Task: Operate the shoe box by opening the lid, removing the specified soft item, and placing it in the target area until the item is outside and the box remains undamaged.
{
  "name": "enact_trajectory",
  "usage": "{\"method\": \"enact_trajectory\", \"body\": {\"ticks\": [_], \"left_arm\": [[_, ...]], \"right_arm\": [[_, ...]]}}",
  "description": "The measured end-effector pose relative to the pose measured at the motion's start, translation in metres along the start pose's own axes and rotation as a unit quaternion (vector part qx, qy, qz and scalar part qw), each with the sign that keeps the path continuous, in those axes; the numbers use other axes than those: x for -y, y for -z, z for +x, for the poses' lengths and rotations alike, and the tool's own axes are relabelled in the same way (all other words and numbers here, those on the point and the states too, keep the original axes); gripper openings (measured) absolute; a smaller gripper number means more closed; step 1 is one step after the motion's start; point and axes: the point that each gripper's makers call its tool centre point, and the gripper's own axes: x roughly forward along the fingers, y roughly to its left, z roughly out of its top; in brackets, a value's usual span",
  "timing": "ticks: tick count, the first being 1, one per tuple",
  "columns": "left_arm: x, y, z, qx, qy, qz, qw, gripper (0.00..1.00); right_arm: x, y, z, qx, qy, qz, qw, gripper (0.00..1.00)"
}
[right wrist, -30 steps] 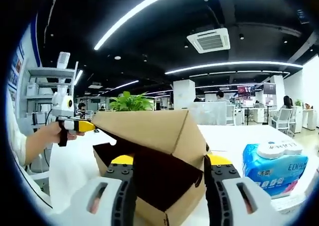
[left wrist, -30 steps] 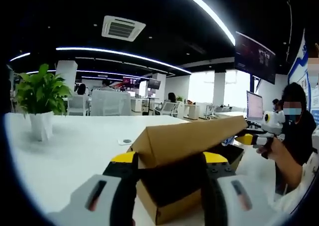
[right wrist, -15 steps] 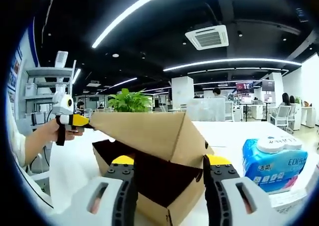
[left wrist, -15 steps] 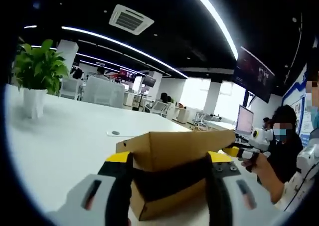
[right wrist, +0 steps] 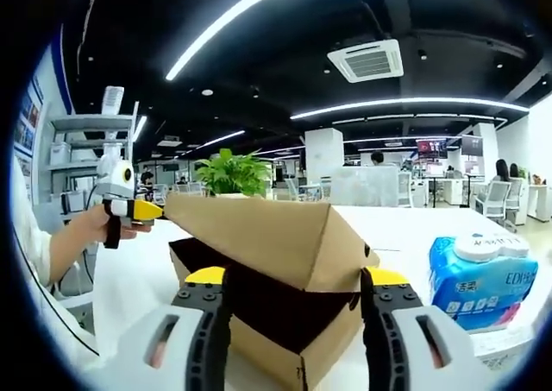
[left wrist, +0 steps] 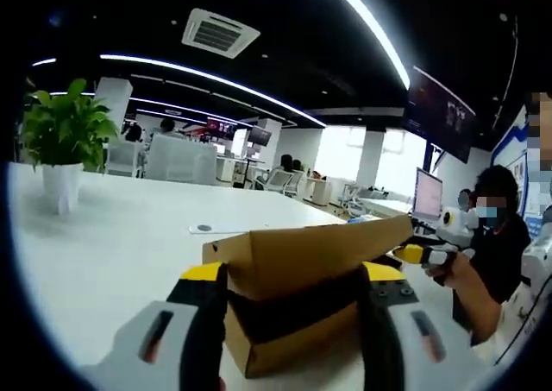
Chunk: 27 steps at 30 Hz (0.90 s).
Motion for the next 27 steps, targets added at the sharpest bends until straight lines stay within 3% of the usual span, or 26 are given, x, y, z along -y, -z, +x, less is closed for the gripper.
{"method": "enact_trajectory", "body": {"ticks": [12, 16, 21, 27], "left_arm": [[0.005, 0.007, -0.001, -0.015, 0.013, 0.003, 0.9998, 0.70], [0.010, 0.009, 0.001, -0.018, 0.021, 0.000, 0.9996, 0.75], [0.009, 0.014, 0.005, -0.023, 0.007, 0.017, 0.9996, 0.73], [0.004, 0.017, 0.005, -0.021, 0.003, 0.009, 0.9997, 0.71]], "right_arm": [[-0.016, 0.004, -0.009, -0.010, -0.056, 0.030, 0.9979, 0.81], [-0.016, 0.004, -0.012, -0.005, -0.061, 0.048, 0.9970, 0.81], [-0.013, 0.005, -0.012, -0.003, -0.050, 0.065, 0.9966, 0.78], [-0.009, 0.009, -0.012, -0.009, -0.033, 0.071, 0.9969, 0.72]]}}
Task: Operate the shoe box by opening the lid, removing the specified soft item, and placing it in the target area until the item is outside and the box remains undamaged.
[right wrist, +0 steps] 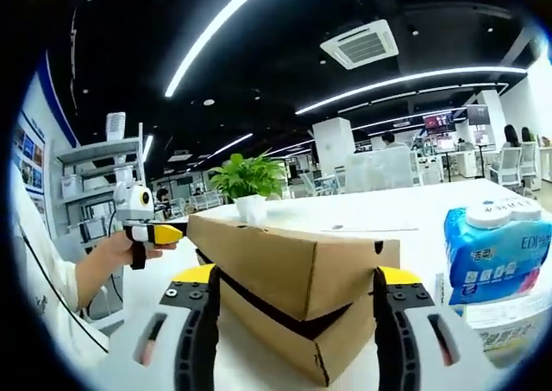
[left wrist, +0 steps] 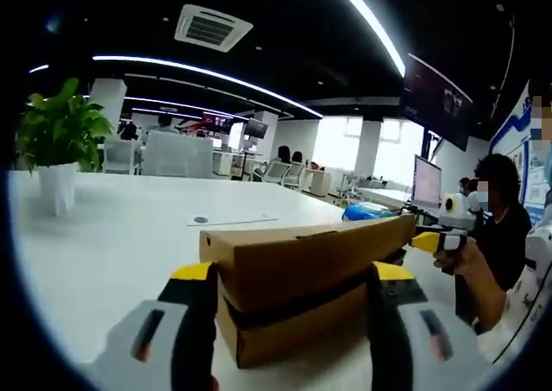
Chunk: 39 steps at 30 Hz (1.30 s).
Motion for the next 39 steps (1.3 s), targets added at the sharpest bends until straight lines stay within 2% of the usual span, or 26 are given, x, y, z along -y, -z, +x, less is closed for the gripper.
{"method": "enact_trajectory", "body": {"ticks": [1, 4, 7, 14, 24, 28, 30, 39], "left_arm": [[0.000, 0.000, -0.001, 0.001, 0.000, -0.001, 1.0000, 0.70], [-0.004, -0.003, -0.005, 0.010, -0.004, -0.004, 0.9999, 0.65], [-0.007, -0.008, -0.007, 0.020, -0.004, -0.010, 0.9997, 0.65], [-0.008, -0.011, -0.008, 0.028, -0.012, -0.011, 0.9995, 0.62], [-0.011, -0.006, -0.007, 0.020, -0.024, 0.007, 0.9995, 0.56], [-0.014, -0.005, -0.007, 0.020, -0.036, 0.014, 0.9990, 0.51], [-0.017, -0.006, -0.007, 0.026, -0.047, 0.030, 0.9981, 0.48], [-0.017, -0.002, -0.006, 0.020, -0.049, 0.033, 0.9981, 0.48]], "right_arm": [[0.002, 0.001, 0.000, -0.001, 0.008, -0.004, 1.0000, 0.69], [0.002, 0.003, 0.001, -0.003, 0.011, -0.007, 0.9999, 0.68], [0.001, 0.001, 0.002, 0.004, 0.016, -0.009, 0.9998, 0.68], [0.002, 0.005, 0.001, -0.003, 0.020, -0.028, 0.9994, 0.66], [0.001, 0.008, 0.000, -0.004, 0.026, -0.041, 0.9988, 0.65], [0.001, 0.008, 0.000, 0.000, 0.026, -0.042, 0.9988, 0.65], [0.001, 0.010, 0.000, -0.002, 0.027, -0.048, 0.9985, 0.65], [0.002, 0.015, 0.001, -0.012, 0.034, -0.069, 0.9970, 0.64]]}}
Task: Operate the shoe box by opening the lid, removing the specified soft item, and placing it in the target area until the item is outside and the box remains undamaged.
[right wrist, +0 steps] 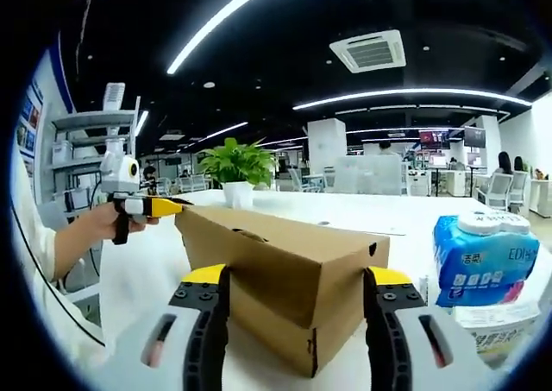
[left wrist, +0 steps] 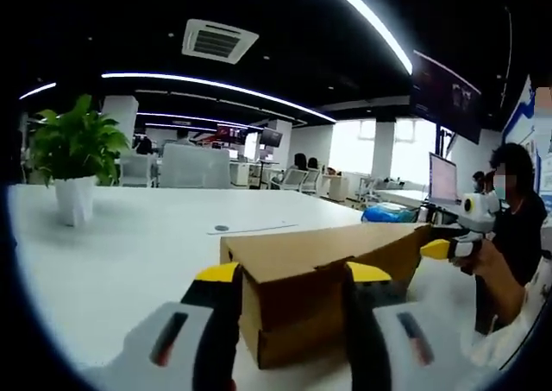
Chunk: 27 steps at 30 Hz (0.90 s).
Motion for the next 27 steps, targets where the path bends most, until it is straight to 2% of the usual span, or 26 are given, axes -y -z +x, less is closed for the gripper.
{"method": "enact_trajectory", "body": {"ticks": [4, 8, 11, 14, 19, 22, 27], "left_arm": [[0.004, -0.001, 0.000, 0.002, 0.012, -0.006, 0.9999, 0.53], [0.005, -0.013, -0.003, 0.027, 0.010, 0.001, 0.9996, 0.40], [0.012, -0.009, 0.001, 0.011, 0.024, -0.001, 0.9997, 0.46], [0.008, -0.002, 0.003, -0.002, 0.007, 0.016, 0.9998, 0.50], [0.004, -0.001, 0.001, -0.003, 0.002, 0.011, 0.9999, 0.52], [0.000, -0.006, -0.001, 0.008, -0.004, 0.014, 0.9999, 0.57], [-0.001, -0.005, -0.001, 0.006, 0.000, 0.010, 0.9999, 0.58]], "right_arm": [[0.000, 0.000, 0.000, 0.003, 0.000, 0.000, 1.0000, 0.64], [0.001, 0.005, 0.001, -0.006, 0.002, -0.003, 1.0000, 0.63], [0.001, 0.003, 0.002, 0.003, 0.004, 0.000, 1.0000, 0.62], [0.003, 0.002, 0.001, 0.007, 0.004, 0.005, 1.0000, 0.61], [0.002, 0.004, 0.002, 0.006, 0.004, 0.000, 1.0000, 0.61], [0.001, 0.006, 0.001, 0.003, 0.007, -0.006, 1.0000, 0.60], [0.000, 0.011, 0.000, 0.002, 0.011, -0.017, 0.9998, 0.59]]}}
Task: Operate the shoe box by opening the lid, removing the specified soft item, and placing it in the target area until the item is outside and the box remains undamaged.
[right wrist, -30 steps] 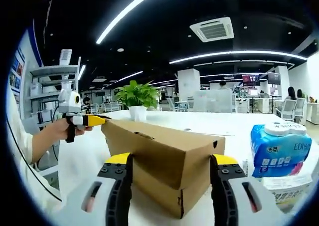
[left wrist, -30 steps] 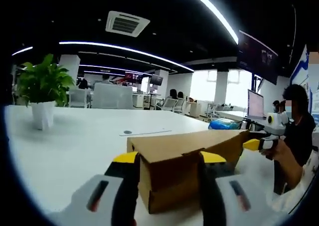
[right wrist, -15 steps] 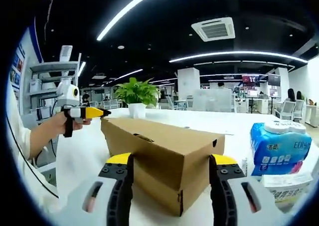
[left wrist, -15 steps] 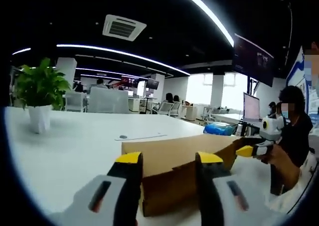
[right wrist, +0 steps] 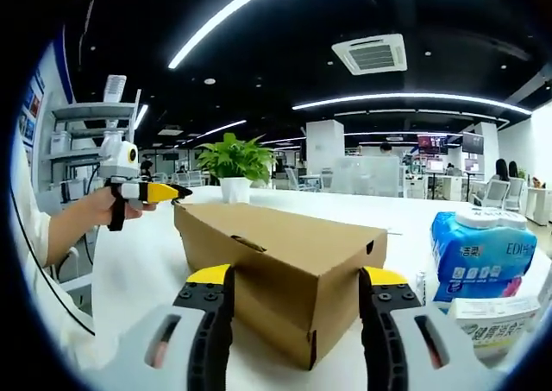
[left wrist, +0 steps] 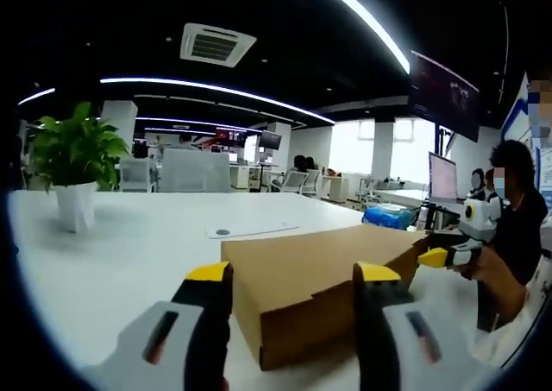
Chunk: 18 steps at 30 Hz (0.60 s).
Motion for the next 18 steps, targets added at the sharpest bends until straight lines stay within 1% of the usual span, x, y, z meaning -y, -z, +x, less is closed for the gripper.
{"method": "enact_trajectory", "body": {"ticks": [4, 6, 8, 10, 12, 14, 18], "left_arm": [[0.004, 0.010, 0.004, -0.012, 0.008, 0.004, 0.9999, 0.61], [0.008, 0.014, 0.005, -0.017, 0.015, 0.005, 0.9997, 0.63], [0.009, 0.018, 0.006, -0.025, 0.018, 0.008, 0.9995, 0.64], [0.009, 0.018, 0.006, -0.027, 0.021, 0.007, 0.9994, 0.65], [0.010, 0.017, 0.007, -0.024, 0.023, 0.006, 0.9994, 0.64], [0.009, 0.017, 0.007, -0.025, 0.021, 0.008, 0.9994, 0.64], [0.008, 0.018, 0.007, -0.024, 0.016, 0.008, 0.9995, 0.63]], "right_arm": [[0.001, 0.001, 0.000, 0.004, 0.000, 0.003, 1.0000, 0.59], [0.000, 0.001, 0.000, -0.001, -0.001, -0.001, 1.0000, 0.60], [-0.002, 0.000, 0.000, 0.000, -0.007, 0.005, 1.0000, 0.62], [-0.002, 0.000, 0.000, 0.003, -0.007, 0.009, 0.9999, 0.63], [-0.003, 0.004, 0.002, -0.002, -0.005, 0.002, 1.0000, 0.64], [-0.004, 0.006, 0.002, -0.006, -0.006, -0.004, 1.0000, 0.65], [-0.002, 0.007, 0.002, -0.010, -0.003, -0.006, 0.9999, 0.65]]}}
